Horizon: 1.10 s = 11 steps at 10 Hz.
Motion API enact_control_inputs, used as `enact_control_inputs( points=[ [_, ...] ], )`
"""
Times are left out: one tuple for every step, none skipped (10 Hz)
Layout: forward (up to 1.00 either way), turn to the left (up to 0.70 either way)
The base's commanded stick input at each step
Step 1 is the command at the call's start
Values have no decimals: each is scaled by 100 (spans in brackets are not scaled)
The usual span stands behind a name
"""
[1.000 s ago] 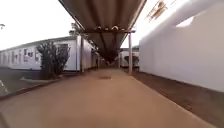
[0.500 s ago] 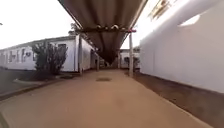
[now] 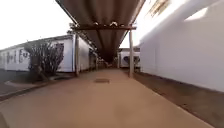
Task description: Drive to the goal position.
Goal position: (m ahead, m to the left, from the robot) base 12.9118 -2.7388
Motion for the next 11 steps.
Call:
enact_control_inputs(
  points=[
    [70, 0],
    [70, 0],
    [70, 0],
    [70, 0],
    [70, 0],
    [70, 0],
    [70, 0],
    [70, 0],
    [70, 0],
    [70, 0],
    [70, 0]
  ],
)
